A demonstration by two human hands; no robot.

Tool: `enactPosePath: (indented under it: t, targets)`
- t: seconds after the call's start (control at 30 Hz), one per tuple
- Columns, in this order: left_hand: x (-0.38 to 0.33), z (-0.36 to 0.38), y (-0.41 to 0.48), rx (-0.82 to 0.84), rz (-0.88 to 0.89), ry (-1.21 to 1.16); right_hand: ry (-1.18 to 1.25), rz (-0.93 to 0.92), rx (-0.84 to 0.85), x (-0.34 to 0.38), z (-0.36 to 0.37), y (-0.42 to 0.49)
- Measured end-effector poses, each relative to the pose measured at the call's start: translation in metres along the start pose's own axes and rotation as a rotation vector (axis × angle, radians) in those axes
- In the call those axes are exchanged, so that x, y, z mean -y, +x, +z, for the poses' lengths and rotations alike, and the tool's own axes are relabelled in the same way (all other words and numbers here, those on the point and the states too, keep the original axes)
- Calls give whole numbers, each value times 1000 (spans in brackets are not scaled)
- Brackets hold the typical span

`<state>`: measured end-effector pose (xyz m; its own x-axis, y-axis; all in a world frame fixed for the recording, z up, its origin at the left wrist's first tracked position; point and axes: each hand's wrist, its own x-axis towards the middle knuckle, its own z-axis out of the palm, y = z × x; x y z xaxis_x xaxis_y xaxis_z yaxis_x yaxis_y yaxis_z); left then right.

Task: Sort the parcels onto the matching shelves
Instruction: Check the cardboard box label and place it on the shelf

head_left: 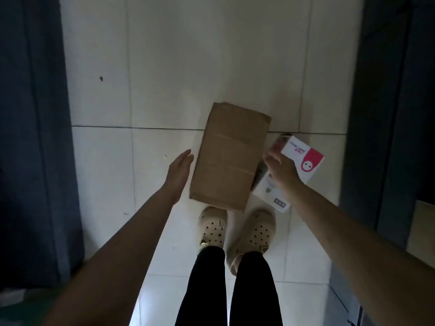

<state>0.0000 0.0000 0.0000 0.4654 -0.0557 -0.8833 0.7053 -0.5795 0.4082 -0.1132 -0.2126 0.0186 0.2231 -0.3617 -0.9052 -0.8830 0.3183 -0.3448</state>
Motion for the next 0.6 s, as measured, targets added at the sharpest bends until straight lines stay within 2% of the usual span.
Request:
enactPosePath:
  t: [0.17,0.33,0.47,0.6]
  targets:
    - [8,27,36,55,-82,-22,18,-25,-2,-13,21,45]
    - [11,39,49,138,-100,-2,90,53,62,-25,34,56]
    - [16,41,43,107,-135,-53,229,88,85,-25,30,44]
    - [6,38,25,38,-90,-83,215,22,55,-3,20,19]
